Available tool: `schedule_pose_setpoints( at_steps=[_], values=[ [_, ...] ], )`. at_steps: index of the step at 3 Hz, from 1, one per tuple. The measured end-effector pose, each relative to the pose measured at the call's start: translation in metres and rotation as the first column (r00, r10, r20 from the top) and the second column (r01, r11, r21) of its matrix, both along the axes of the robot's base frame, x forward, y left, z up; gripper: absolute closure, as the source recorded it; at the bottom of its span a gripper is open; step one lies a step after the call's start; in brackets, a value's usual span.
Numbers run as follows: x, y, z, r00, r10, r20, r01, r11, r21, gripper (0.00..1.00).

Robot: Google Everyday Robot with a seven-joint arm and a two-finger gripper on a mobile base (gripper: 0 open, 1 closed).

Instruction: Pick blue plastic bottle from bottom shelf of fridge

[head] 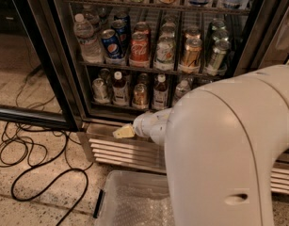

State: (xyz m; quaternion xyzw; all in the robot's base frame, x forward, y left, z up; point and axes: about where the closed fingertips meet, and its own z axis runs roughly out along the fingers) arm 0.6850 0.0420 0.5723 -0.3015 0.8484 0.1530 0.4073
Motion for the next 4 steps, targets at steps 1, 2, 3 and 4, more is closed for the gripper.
schedule_pose_setpoints(
  at_steps=[1,2,3,4],
  values=[
    [0.010,0.013,0.005,0.9984,0.007,0.057,-0.008,1.000,0.019,0.00],
    [0.023,0.042,0.021,0.9869,0.016,0.161,-0.026,0.998,0.060,0.00],
    [0.028,0.067,0.037,0.9723,0.021,0.233,-0.047,0.993,0.108,0.00],
    [0.029,0.084,0.045,0.9626,0.022,0.270,-0.063,0.988,0.143,0.01]
  ],
)
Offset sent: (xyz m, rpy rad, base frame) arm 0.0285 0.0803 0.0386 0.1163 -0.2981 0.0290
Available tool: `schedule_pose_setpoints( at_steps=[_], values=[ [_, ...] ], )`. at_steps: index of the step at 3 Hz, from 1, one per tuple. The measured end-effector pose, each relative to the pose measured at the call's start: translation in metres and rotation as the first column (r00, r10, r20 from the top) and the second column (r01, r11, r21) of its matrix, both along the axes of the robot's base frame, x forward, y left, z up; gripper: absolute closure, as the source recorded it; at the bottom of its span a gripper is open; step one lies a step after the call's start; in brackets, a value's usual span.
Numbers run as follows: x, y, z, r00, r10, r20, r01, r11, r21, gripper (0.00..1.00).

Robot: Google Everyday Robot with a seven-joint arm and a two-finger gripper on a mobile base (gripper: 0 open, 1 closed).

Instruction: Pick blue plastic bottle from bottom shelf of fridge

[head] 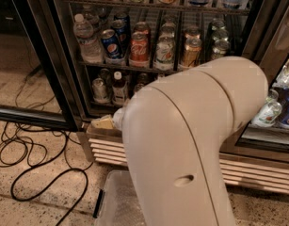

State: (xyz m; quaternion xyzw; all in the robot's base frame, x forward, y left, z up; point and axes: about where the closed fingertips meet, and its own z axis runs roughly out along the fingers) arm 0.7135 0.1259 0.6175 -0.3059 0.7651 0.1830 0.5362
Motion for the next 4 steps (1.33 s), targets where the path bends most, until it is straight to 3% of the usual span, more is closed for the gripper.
schedule_pose_setpoints(
  at_steps=[2,4],
  values=[
    [0.021,0.002,0.008,0.9976,-0.045,0.052,0.044,0.999,0.012,0.12],
    [0.044,-0.023,0.004,0.9864,-0.144,0.080,0.147,0.989,-0.033,0.14]
  ],
)
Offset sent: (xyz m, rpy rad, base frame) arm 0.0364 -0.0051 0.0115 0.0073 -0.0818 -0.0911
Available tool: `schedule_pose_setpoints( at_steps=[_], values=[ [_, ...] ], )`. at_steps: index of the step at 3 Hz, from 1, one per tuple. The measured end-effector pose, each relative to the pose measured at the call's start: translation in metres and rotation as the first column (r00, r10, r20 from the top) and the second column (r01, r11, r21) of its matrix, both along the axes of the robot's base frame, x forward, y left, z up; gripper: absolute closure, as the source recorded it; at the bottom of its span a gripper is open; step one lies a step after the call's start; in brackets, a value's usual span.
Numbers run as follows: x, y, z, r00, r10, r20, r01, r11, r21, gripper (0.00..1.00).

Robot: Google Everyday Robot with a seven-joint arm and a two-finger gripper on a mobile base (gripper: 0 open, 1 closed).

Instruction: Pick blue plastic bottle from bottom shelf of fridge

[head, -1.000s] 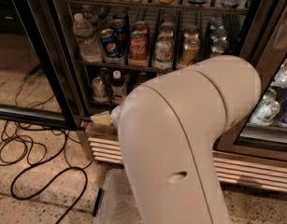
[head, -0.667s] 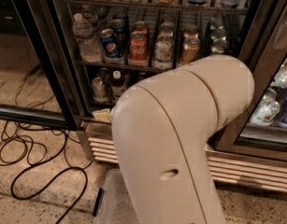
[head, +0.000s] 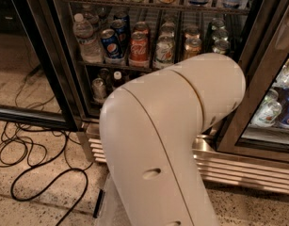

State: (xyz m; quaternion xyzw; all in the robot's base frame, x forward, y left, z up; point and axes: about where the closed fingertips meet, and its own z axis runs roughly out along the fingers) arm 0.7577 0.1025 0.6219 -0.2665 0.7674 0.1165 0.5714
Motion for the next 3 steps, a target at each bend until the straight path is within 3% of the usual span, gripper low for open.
schedule_pose_setpoints(
  at_steps=[1,3],
  values=[
    [0.0302,-0.0135,-0.0077,0.9978,-0.067,0.001,0.067,0.998,-0.008,0.18],
    [0.0402,-0.0145,-0.0071,0.9972,-0.075,-0.001,0.075,0.997,-0.013,0.23]
  ],
)
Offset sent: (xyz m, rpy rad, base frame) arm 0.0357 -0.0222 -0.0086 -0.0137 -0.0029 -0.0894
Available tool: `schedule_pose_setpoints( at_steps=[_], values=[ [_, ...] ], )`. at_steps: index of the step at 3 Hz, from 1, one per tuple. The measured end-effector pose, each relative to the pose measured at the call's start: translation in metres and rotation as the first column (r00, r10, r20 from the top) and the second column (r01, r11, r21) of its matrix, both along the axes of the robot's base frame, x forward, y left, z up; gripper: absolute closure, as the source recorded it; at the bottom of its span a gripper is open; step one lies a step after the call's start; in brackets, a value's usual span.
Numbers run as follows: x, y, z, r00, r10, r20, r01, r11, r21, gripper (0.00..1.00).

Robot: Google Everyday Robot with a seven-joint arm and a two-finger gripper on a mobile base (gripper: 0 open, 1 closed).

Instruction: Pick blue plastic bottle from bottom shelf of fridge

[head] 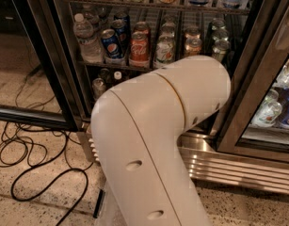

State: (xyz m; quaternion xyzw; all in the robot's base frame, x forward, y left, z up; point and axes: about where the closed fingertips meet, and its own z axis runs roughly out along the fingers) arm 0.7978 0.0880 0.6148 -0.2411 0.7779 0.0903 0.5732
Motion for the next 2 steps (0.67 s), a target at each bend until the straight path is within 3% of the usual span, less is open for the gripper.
schedule_pose_setpoints(
  at_steps=[2],
  values=[
    [0.0121,-0.0168,0.0026,0.9990,-0.045,-0.002,0.045,0.999,-0.011,0.24]
  ],
)
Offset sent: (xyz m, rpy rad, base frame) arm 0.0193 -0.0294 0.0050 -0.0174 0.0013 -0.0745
